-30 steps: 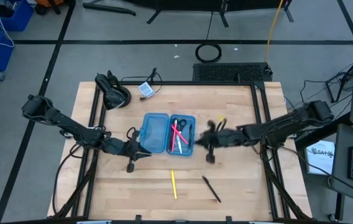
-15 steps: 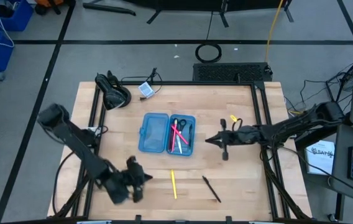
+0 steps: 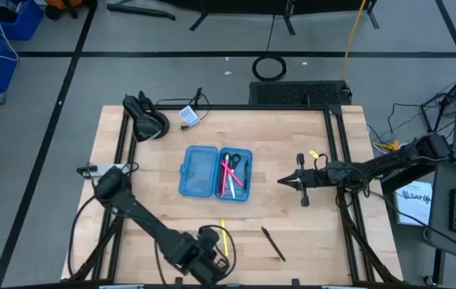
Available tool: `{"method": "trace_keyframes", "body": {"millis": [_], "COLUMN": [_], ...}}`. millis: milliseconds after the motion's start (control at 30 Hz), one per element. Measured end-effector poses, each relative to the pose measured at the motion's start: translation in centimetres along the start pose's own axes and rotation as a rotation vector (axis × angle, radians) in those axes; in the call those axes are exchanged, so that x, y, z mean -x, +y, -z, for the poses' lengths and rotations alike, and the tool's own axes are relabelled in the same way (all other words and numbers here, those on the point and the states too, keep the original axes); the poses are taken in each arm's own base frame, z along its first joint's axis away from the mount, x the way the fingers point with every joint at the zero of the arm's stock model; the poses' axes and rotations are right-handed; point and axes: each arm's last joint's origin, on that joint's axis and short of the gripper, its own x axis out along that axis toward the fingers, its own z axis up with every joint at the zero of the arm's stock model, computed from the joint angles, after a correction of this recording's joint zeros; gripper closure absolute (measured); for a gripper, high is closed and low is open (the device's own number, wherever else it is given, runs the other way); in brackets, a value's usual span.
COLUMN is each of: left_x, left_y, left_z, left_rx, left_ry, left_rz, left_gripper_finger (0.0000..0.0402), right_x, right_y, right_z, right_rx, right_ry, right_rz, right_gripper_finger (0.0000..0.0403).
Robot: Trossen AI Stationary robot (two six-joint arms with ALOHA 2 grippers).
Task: Pick & place school supplies into a supply box
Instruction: Put the yellow pen into the blue supply box
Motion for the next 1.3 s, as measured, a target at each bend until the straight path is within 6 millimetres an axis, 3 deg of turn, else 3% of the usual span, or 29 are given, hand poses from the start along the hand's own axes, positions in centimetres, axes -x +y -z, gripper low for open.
{"method": "trace_keyframes", "body": {"millis": [233,433,600,800,1033,1167,1300], "left_x": [0.3,-2.6,-3.9,-4.3,-6.0,-7.7,-9.2], "left_y": [-1.5,-0.7,-0.9,-1.0,0.7,2.4,3.3], "left_z": [-3.9,-6.7,-8.3,-8.9,-9.6,-9.8,-10.1], "left_rx": [0.25,0.379,0.384,0.364,0.402,0.438,0.458], "left_ry": [-0.083,-0.008,0.013,0.015,0.018,0.023,0.041], "left_rz": [-0.005,-0.117,-0.099,-0.084,-0.172,-0.255,-0.25], "left_gripper_finger": [0.0391,0.0391,0.0344,0.0257,0.0163,0.0137,0.0137], "right_x": [0.2,0.2,0.2,0.2,0.2,0.2,0.2], "right_y": [0.0,0.0,0.0,0.2,0.3,0.3,0.3], "right_z": [0.1,0.0,0.2,0.3,0.4,0.4,0.3], "right_rx": [0.011,0.029,-0.011,-0.039,-0.041,-0.062,-0.061], "right_ry": [0.017,0.003,0.029,0.036,0.043,0.039,0.036], "right_rz": [-0.002,0.0,-0.004,-0.064,-0.088,-0.087,-0.086], "right_gripper_finger": [0.0403,0.0403,0.0403,0.0403,0.0403,0.0403,0.0403]}}
